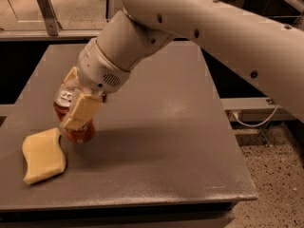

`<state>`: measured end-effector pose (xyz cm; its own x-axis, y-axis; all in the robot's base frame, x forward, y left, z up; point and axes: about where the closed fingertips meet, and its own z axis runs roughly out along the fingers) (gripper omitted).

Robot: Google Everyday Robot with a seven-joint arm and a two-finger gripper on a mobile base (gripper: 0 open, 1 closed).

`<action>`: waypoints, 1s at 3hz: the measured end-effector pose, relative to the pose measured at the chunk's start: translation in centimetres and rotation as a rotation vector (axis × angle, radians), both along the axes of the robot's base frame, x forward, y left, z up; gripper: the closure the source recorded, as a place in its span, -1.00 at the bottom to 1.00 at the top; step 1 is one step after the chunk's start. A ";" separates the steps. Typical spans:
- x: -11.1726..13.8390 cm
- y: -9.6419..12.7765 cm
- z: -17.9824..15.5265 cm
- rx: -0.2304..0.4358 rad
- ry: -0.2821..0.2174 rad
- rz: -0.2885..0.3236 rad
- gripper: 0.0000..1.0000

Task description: Move coke can near sponge

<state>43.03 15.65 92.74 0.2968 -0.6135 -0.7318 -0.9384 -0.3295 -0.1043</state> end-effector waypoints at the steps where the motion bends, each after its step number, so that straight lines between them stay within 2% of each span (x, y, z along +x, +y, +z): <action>1: 0.6 0.5 -1.5 -0.029 0.000 -0.021 1.00; 2: 1.0 0.7 -2.2 -0.043 0.000 -0.032 1.00; 3: 0.8 0.8 -2.1 -0.044 -0.002 -0.028 0.63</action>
Offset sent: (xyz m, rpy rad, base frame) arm 0.0176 0.0063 -0.0325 -0.0599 0.0040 -0.0544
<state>43.83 16.46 90.61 0.2805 -0.6533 -0.7032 -0.9471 -0.3074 -0.0923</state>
